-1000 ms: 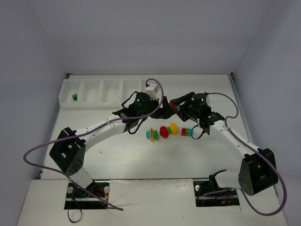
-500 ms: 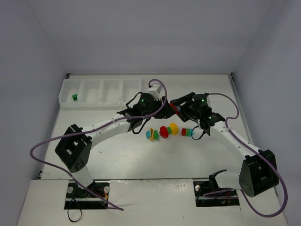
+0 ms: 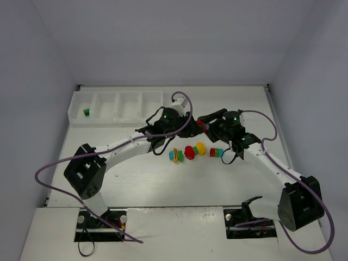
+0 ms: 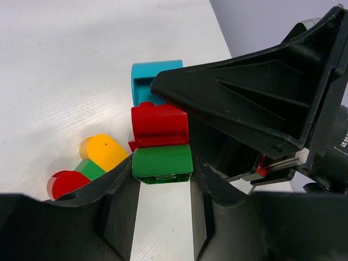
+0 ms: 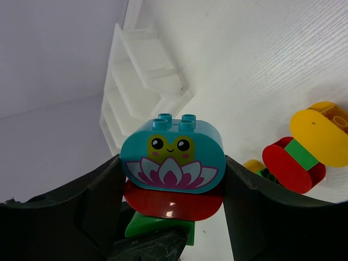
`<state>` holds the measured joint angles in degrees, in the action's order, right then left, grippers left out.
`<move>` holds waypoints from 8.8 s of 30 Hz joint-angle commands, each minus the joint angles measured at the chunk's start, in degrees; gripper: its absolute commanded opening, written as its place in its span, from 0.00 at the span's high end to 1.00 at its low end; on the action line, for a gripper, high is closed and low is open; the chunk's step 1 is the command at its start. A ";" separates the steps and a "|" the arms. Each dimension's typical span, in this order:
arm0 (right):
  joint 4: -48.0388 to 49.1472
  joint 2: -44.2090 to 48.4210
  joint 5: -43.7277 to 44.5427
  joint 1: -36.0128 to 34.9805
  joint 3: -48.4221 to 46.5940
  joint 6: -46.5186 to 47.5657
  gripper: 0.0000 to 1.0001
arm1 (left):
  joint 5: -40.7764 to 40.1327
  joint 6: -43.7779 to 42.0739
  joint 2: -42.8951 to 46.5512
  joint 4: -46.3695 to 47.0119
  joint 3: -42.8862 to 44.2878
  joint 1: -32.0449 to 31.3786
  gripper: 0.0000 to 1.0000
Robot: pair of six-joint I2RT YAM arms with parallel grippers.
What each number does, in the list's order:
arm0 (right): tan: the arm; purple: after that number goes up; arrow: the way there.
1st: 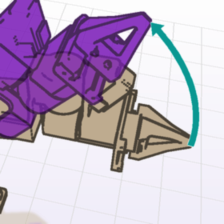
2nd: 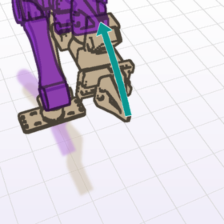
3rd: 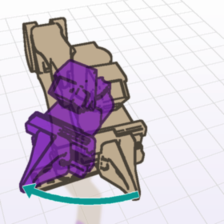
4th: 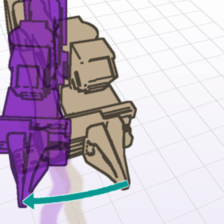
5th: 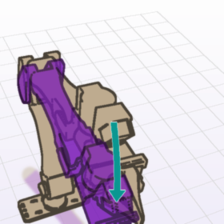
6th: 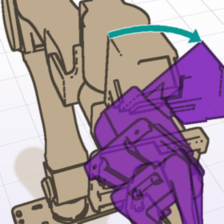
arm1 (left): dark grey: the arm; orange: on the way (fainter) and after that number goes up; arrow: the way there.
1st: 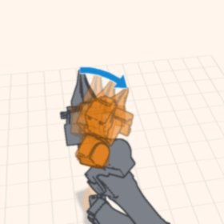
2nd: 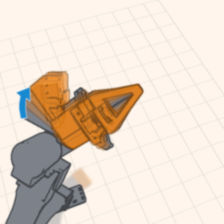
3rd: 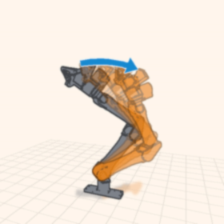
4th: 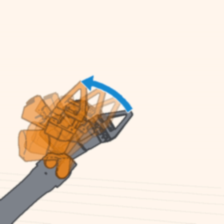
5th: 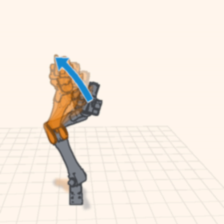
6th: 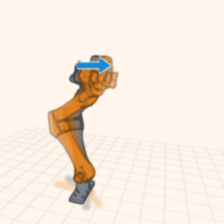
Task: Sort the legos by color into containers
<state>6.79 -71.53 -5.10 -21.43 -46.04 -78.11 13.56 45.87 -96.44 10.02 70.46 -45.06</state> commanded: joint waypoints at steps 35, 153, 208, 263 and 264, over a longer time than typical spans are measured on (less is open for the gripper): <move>2.53 -4.76 2.74 2.89 -3.17 11.91 1.00 | -16.09 -15.36 12.00 -31.02 5.03 36.87 1.00; 3.50 1.39 -0.87 1.83 -0.63 1.02 0.62 | -4.51 -5.96 -1.74 1.31 8.22 -3.11 1.00; 2.44 0.25 0.89 6.84 -1.77 9.28 1.00 | -4.15 -12.11 15.31 -7.00 -7.70 6.10 1.00; 5.87 -1.86 -9.75 5.96 -2.65 10.35 0.99 | 1.74 -9.30 8.29 -0.88 0.11 8.78 0.14; 5.87 -1.60 -9.58 5.79 -2.48 9.91 0.99 | 0.69 -9.30 7.85 -0.62 0.38 5.98 0.14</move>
<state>8.16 -74.37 -14.24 -15.05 -47.57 -64.73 15.16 33.67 -88.88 2.00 68.79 -36.05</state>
